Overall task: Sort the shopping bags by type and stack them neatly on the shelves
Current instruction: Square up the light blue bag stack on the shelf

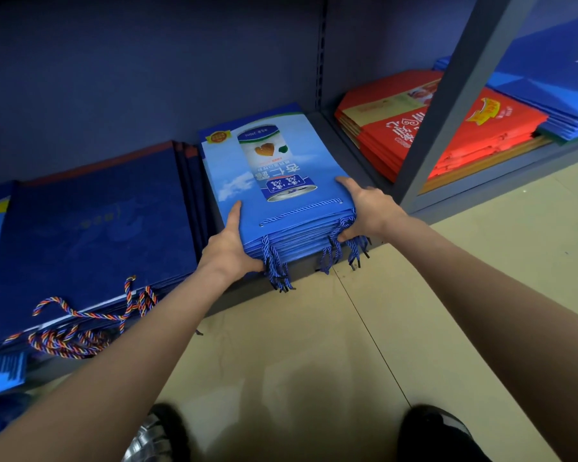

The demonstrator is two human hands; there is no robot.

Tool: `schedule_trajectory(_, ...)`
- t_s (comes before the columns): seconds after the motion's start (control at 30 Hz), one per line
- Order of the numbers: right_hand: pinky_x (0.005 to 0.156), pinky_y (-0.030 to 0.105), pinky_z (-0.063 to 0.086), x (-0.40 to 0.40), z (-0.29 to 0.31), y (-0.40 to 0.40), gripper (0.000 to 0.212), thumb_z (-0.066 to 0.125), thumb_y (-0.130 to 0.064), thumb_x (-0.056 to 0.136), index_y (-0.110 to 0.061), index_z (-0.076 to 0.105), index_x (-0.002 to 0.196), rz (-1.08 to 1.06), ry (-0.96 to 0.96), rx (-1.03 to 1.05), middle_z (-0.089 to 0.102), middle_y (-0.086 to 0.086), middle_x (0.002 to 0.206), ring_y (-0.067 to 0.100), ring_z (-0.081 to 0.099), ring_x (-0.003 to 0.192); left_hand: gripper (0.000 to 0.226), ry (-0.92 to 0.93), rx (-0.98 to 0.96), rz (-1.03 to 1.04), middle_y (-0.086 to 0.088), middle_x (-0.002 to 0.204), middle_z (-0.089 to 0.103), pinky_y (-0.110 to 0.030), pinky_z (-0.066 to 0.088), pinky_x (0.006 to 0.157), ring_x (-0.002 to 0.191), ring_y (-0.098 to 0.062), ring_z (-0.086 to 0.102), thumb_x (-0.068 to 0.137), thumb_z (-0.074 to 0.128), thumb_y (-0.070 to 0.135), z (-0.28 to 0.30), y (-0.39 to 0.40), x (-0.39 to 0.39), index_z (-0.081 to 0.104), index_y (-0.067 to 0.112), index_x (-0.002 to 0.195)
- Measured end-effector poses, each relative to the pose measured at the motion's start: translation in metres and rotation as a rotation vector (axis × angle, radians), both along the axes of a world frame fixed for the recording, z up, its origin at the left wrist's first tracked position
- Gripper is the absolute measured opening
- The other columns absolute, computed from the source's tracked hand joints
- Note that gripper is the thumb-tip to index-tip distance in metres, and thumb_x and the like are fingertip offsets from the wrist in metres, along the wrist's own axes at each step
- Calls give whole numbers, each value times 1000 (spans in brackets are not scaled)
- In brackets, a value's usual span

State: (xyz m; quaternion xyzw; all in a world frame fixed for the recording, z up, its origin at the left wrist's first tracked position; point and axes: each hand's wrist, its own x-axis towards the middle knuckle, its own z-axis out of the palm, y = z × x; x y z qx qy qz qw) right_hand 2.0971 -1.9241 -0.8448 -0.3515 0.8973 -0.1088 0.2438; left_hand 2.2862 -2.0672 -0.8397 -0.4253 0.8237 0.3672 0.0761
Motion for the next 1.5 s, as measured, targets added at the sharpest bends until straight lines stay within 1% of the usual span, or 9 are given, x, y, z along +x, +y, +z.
schedule_trajectory(0.23,101,42,40,-8,-1,2,116,86,-24,63,-30,8,149,-9,-108,-77,46,14,135,34,44,123,116,35,163,95,0,131,50,-26,36,88,112,-21,49,74,76,7,5,-6,-3,-9,31,149)
schedule_trajectory(0.4,104,33,33,-11,-1,8,116,85,-17,65,-31,6,150,-40,-199,-108,44,10,139,29,41,127,115,58,208,123,1,114,48,-27,40,85,98,-18,48,74,75,2,7,-1,-1,-7,34,148)
schedule_trajectory(0.6,106,42,35,-6,-2,2,124,85,-22,64,-32,-5,149,15,-117,-36,36,19,142,34,37,129,111,64,66,113,1,103,47,-28,40,80,95,-21,50,76,74,11,7,6,4,-7,31,149)
schedule_trajectory(0.8,106,43,34,0,-8,6,123,85,-25,64,-36,-3,148,-64,-121,-95,33,19,140,36,37,128,117,-3,45,39,-4,105,53,-28,42,75,88,-20,51,76,74,8,9,7,10,-16,32,147)
schedule_trajectory(0.97,105,38,33,4,-4,5,121,86,-26,63,-29,3,150,-135,-166,-160,42,13,139,32,39,129,116,-23,73,128,-9,125,53,-31,43,85,110,-27,54,75,74,13,6,7,5,-14,31,148)
schedule_trajectory(1.17,103,35,36,2,0,5,120,84,-19,66,-26,-2,150,-108,-156,-92,46,12,136,31,47,122,113,-150,40,20,-4,81,50,-25,41,51,69,-19,53,78,70,9,16,0,-5,-18,26,147)
schedule_trajectory(1.23,102,37,37,3,-3,5,121,84,-19,66,-27,-3,150,-103,-136,-75,47,14,135,32,47,121,115,-155,59,9,-2,79,48,-22,39,49,61,-14,49,78,70,8,19,1,-3,-21,28,146)
schedule_trajectory(1.4,104,51,37,3,11,10,121,84,-34,64,-40,-3,147,45,94,9,14,8,152,37,29,134,118,-26,104,8,-7,112,53,-27,42,65,81,-20,54,77,71,6,21,-3,2,-20,35,145)
schedule_trajectory(1.5,104,53,35,15,15,8,112,81,-31,69,-43,2,146,173,140,40,0,2,154,40,20,134,112,-23,57,-22,-16,148,29,-26,40,77,116,-28,49,79,71,9,19,8,5,-14,38,146)
